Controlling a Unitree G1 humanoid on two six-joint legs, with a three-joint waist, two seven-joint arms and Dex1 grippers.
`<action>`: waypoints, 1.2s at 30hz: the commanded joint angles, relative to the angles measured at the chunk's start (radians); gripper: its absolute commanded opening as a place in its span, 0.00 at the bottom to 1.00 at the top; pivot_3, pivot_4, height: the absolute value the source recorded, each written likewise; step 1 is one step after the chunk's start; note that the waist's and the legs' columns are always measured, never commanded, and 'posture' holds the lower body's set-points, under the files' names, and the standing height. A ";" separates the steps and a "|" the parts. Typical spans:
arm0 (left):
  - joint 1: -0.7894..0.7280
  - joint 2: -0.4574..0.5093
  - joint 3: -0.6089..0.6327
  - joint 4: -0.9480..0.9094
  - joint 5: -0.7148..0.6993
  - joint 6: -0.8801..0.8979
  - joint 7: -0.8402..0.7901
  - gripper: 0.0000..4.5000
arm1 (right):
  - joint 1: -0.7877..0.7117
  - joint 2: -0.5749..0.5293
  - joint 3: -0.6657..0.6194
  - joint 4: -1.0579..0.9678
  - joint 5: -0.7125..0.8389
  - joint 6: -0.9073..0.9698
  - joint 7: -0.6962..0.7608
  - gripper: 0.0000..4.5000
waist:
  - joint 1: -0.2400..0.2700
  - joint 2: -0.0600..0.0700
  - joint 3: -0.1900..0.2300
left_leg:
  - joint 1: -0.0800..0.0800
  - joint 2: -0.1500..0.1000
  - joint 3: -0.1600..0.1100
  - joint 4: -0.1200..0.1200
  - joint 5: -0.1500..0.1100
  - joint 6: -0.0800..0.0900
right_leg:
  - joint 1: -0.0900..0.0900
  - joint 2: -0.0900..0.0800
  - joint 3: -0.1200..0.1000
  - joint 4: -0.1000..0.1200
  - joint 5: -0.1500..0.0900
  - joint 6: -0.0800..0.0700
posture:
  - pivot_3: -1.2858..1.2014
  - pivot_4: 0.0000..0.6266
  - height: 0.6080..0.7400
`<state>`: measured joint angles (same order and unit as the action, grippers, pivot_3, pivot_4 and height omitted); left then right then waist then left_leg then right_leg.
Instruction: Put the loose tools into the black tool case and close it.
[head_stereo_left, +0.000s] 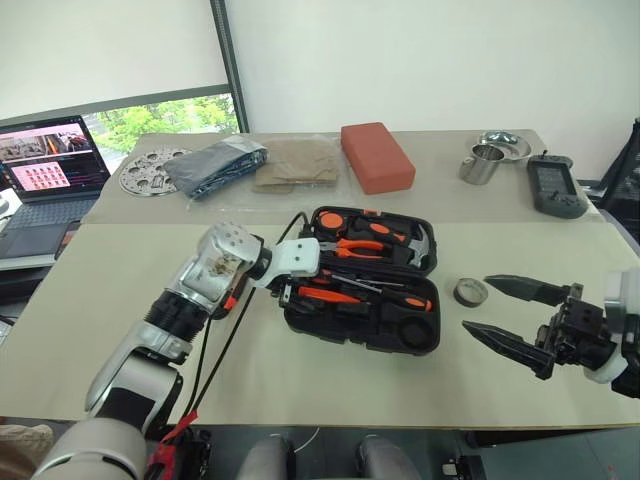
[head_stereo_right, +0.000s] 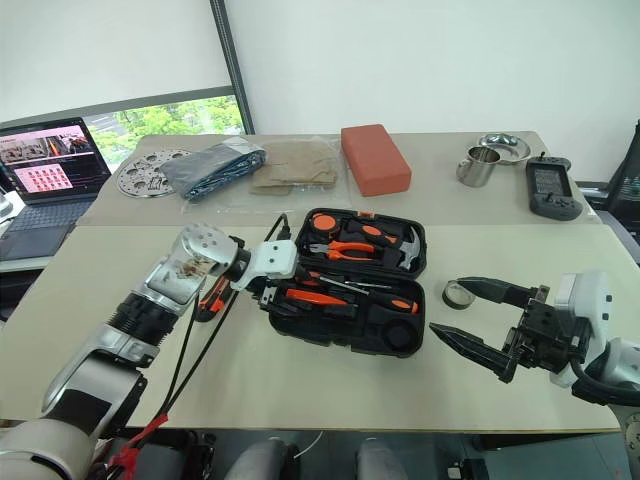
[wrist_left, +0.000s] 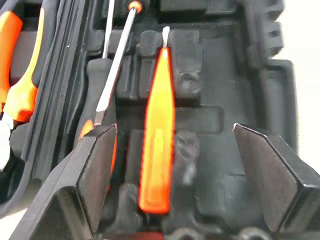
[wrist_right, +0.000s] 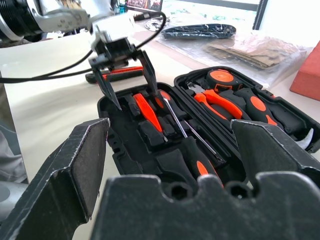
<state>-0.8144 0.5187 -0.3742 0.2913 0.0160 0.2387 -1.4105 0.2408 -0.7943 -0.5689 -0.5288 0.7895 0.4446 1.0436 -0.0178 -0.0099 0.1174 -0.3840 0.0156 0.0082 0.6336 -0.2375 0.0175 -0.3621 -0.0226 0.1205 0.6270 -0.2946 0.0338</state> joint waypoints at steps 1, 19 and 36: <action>-0.041 0.019 0.062 -0.029 -0.073 0.049 -0.026 0.89 | -0.021 -0.015 -0.005 -0.015 0.002 -0.013 -0.007 1.00 | 0.000 0.000 0.000 | 0.000 0.000 0.000 0.000 0.000 0.000 | 0.000 0.000 0.000 0.000 0.000 0.000 | 0.52 0.24 1.00; 0.200 0.189 0.319 -0.279 -0.297 0.219 0.074 0.89 | -0.240 0.100 0.328 0.135 -0.268 -0.036 -0.238 1.00 | -0.022 0.004 0.000 | 0.001 0.001 -0.003 0.000 0.000 0.000 | -0.002 0.000 -0.001 0.003 0.000 -0.002 | 0.52 0.24 1.00; 0.546 0.294 0.513 -0.584 -0.437 0.369 0.272 0.89 | -0.382 0.153 0.487 0.267 -0.314 -0.094 -0.151 1.00 | -0.021 0.005 0.000 | 0.001 0.003 -0.004 -0.002 0.000 0.000 | -0.003 -0.003 -0.002 0.003 0.001 -0.002 | 0.52 0.24 1.00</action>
<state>-0.2692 0.7919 0.1005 -0.2689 -0.4045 0.6006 -1.1674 -0.1169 -0.6367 -0.0791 -0.2495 0.4692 0.3763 0.8713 -0.0389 -0.0048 0.1174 -0.3829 0.0183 0.0046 0.6318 -0.2372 0.0175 -0.3651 -0.0254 0.1180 0.6299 -0.2937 0.0315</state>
